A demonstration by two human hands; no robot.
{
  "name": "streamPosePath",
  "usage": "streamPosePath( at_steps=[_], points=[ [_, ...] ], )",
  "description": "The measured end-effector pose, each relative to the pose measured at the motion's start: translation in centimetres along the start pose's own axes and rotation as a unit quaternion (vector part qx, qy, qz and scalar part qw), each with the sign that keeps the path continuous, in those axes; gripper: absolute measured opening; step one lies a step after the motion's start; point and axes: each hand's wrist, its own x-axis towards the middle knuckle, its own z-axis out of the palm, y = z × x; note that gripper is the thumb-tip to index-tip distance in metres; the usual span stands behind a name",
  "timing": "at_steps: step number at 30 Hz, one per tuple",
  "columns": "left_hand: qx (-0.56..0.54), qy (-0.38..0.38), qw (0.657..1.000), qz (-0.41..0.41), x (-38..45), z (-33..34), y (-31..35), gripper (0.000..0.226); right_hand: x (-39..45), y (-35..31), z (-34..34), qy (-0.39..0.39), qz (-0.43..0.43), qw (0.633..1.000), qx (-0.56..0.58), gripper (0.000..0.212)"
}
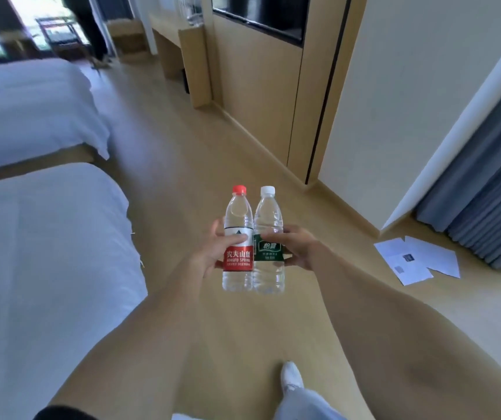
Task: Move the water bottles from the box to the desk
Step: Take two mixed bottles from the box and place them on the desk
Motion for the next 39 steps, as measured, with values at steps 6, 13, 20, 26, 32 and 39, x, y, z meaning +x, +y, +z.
streamPosePath(
  at_steps=[6,13,20,26,32,39],
  points=[
    [-0.029,0.073,0.997,0.010,5.0,0.6,3.9,0.052,7.5,-5.0,-2.7,-0.070,0.000,0.997,-0.030,0.025],
    [-0.053,0.121,0.991,0.014,9.8,-0.7,6.2,0.069,14.3,-8.9,-3.0,-0.120,0.000,0.992,-0.047,0.027],
    [-0.056,0.123,0.991,0.015,17.2,-4.1,8.6,0.068,22.3,-12.9,-1.7,-0.121,0.008,0.991,-0.058,0.047],
    [-0.068,0.108,0.991,0.034,27.3,-9.3,12.7,0.066,32.1,-19.1,0.3,-0.110,0.000,0.992,-0.063,0.046],
    [-0.063,0.070,0.995,0.032,35.8,-15.6,18.4,0.069,40.7,-25.7,3.3,-0.094,0.010,0.995,-0.038,0.047],
    [-0.063,0.055,0.996,0.037,44.2,-21.0,23.5,0.076,49.1,-32.1,5.9,-0.087,0.005,0.996,-0.024,0.056]
  ],
)
